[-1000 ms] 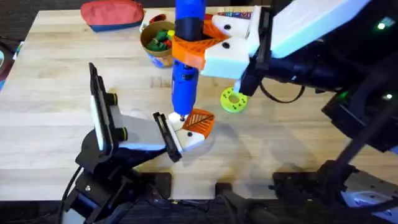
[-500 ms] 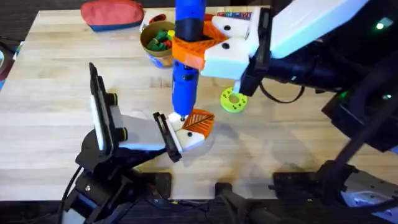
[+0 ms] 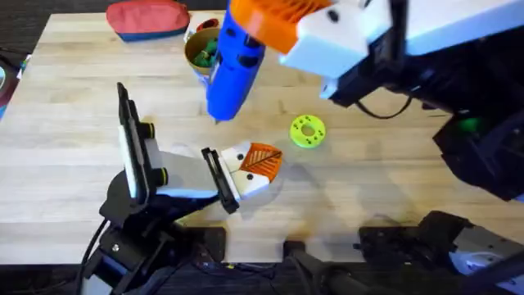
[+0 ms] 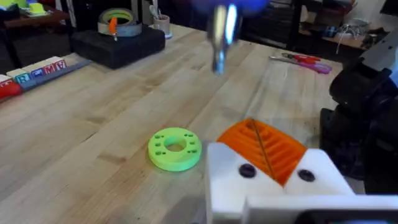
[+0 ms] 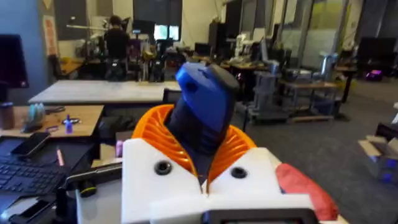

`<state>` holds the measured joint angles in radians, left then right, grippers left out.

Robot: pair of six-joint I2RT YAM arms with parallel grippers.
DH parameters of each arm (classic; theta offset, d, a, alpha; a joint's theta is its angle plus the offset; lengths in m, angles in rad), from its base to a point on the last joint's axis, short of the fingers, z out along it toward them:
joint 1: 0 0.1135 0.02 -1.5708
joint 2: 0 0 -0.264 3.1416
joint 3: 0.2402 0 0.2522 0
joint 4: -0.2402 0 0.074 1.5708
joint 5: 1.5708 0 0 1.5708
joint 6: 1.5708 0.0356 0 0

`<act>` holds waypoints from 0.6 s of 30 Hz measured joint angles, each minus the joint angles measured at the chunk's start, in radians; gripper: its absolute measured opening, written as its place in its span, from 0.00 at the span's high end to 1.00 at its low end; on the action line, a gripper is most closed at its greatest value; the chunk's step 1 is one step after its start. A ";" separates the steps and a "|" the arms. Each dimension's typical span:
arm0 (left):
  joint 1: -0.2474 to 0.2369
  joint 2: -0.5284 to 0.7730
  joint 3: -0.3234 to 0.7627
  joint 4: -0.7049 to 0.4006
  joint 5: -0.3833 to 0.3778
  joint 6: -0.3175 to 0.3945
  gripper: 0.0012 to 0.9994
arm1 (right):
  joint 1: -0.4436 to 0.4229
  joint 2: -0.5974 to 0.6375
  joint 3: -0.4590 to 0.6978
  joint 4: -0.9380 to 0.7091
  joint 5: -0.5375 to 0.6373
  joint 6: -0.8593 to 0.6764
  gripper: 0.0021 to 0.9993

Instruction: Pick up the gripper from the table and insert it into the empty holder that is missing its gripper. Then pick up a screw, insert it into the mounting hole, and use the screwdriver to tighten it. Finally, clean up the table by picking up the vegetable and placing it into the bucket.

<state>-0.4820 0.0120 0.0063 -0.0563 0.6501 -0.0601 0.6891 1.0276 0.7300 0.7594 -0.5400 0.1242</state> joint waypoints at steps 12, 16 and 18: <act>0.000 0.000 0.000 0.000 -0.001 0.000 1.00 | -0.212 0.060 0.000 -0.392 0.248 -0.543 1.00; 0.000 0.000 0.000 0.000 -0.001 0.000 1.00 | -0.257 0.137 0.000 -0.480 0.513 -0.861 1.00; 0.000 0.000 0.000 0.000 -0.002 0.000 1.00 | -0.266 0.189 0.000 -0.505 0.634 -0.990 1.00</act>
<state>-0.4820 0.0120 0.0063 -0.0563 0.6481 -0.0601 0.4234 1.2164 0.7303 0.2543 0.0941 -0.8657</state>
